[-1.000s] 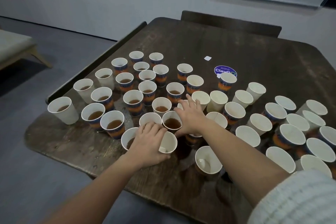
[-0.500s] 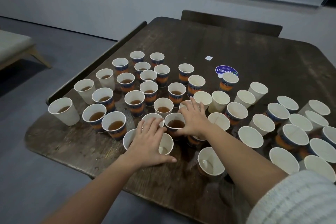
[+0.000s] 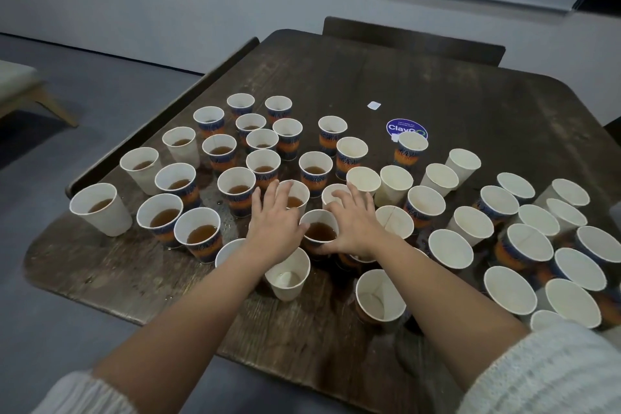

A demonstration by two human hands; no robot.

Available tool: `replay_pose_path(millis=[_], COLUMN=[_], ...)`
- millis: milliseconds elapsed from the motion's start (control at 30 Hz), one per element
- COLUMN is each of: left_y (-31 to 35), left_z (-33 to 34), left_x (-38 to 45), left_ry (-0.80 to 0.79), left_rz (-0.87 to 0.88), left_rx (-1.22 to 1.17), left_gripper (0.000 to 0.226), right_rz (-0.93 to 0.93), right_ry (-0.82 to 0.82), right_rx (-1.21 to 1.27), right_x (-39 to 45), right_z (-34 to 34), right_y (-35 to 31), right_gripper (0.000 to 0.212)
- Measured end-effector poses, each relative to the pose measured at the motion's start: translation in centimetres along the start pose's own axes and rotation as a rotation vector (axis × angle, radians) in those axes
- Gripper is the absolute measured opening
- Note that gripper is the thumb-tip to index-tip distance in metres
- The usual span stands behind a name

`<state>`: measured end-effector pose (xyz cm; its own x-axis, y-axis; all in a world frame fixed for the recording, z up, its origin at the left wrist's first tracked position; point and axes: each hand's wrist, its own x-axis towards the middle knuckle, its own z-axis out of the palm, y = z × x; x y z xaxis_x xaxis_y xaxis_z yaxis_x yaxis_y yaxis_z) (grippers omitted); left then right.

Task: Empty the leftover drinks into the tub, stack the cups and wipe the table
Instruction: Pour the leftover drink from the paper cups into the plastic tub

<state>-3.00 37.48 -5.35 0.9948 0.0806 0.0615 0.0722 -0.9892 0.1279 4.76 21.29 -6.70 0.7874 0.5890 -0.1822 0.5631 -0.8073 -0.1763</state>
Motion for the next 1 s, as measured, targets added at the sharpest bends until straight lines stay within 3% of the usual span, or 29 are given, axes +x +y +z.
replay_pose_path(millis=[200, 533, 733, 867, 1000], left_y=[1.1, 2.0, 3.6, 6.7, 11.1], left_z=[0.6, -2.9, -8.5, -12.3, -14.4], left_x=[1.6, 3.0, 4.7, 6.0, 7.5], left_ry=[-0.099, -0.09, -0.104, -0.092, -0.079], left_rz=[-0.035, -0.091, -0.112, -0.072, 0.009], left_rx=[0.12, 0.051, 0.007, -0.089, -0.268], left_gripper=[0.038, 0.029, 0.026, 0.025, 0.018], right_rz=[0.011, 0.021, -0.004, -0.041, -0.009], right_ry=[-0.002, 0.098, 0.229, 0.262, 0.411], right_rx=[-0.017, 0.122, 0.454, 0.935, 1.146], right_x=[0.1, -0.8, -1.7, -3.5, -5.9], right_z=[0.1, -1.5, -5.0, -6.7, -8.1], right_y=[-0.1, 0.3, 1.2, 3.3, 6.1], right_gripper=[0.087, 0.082, 0.096, 0.083, 0.062])
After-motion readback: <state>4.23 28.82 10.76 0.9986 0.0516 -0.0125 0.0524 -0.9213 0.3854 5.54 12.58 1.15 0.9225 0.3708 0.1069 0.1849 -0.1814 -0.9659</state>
